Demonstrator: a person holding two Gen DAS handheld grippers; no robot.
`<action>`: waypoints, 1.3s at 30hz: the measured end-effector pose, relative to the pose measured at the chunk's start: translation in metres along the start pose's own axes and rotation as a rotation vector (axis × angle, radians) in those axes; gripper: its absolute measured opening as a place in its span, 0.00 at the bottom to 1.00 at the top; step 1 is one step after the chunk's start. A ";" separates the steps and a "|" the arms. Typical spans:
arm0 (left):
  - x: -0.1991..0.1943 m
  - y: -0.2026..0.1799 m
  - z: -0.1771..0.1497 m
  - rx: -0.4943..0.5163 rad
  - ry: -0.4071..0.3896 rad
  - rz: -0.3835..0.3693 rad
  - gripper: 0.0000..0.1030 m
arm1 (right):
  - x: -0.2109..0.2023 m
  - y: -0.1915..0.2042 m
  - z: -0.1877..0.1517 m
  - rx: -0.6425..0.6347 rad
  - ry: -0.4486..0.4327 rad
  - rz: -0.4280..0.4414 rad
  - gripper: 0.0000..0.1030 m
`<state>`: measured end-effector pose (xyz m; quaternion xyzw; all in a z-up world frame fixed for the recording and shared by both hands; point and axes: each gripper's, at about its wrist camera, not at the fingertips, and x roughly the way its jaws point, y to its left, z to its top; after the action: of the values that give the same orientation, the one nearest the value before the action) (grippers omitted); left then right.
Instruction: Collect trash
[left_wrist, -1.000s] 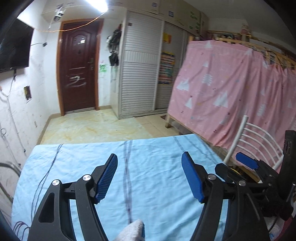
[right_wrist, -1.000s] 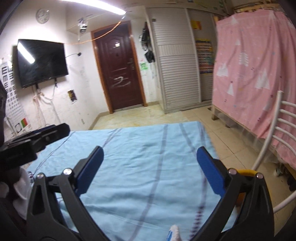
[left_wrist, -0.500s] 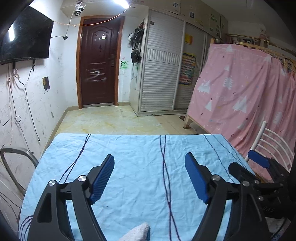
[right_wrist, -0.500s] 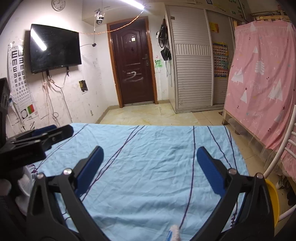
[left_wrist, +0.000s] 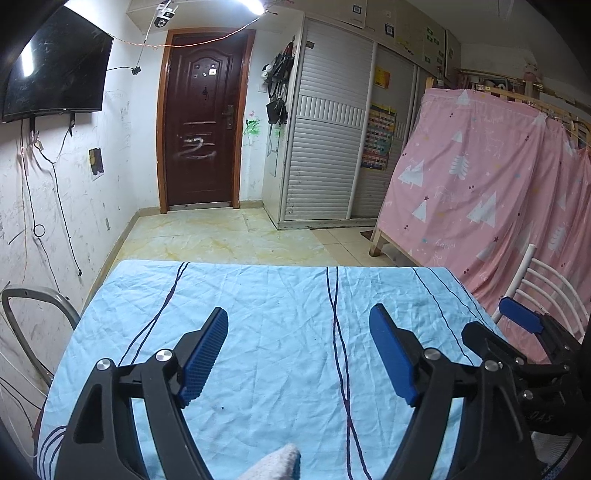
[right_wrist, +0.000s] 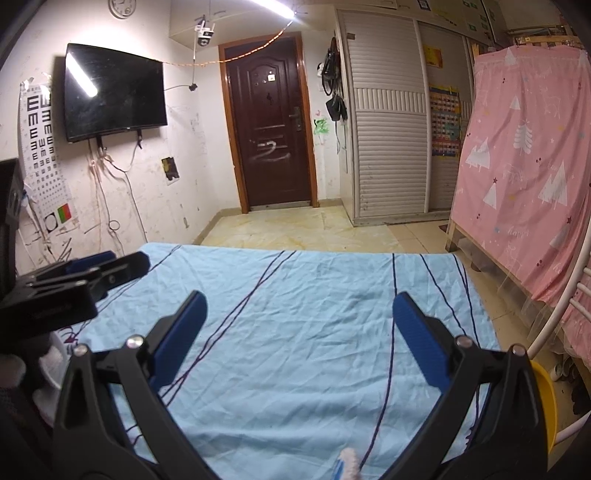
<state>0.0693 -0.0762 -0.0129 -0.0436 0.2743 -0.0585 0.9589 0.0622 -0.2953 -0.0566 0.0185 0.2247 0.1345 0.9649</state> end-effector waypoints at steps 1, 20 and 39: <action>0.000 0.000 0.000 0.001 -0.001 0.001 0.68 | 0.000 0.000 0.000 -0.001 -0.001 -0.001 0.94; 0.001 0.001 -0.001 -0.006 0.002 0.000 0.68 | -0.001 0.002 0.003 -0.007 -0.003 -0.001 0.94; 0.001 0.003 -0.003 -0.011 0.005 -0.002 0.68 | 0.000 0.003 0.001 -0.015 0.001 0.000 0.94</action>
<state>0.0687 -0.0738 -0.0168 -0.0488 0.2771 -0.0580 0.9578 0.0616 -0.2925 -0.0553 0.0113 0.2243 0.1361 0.9649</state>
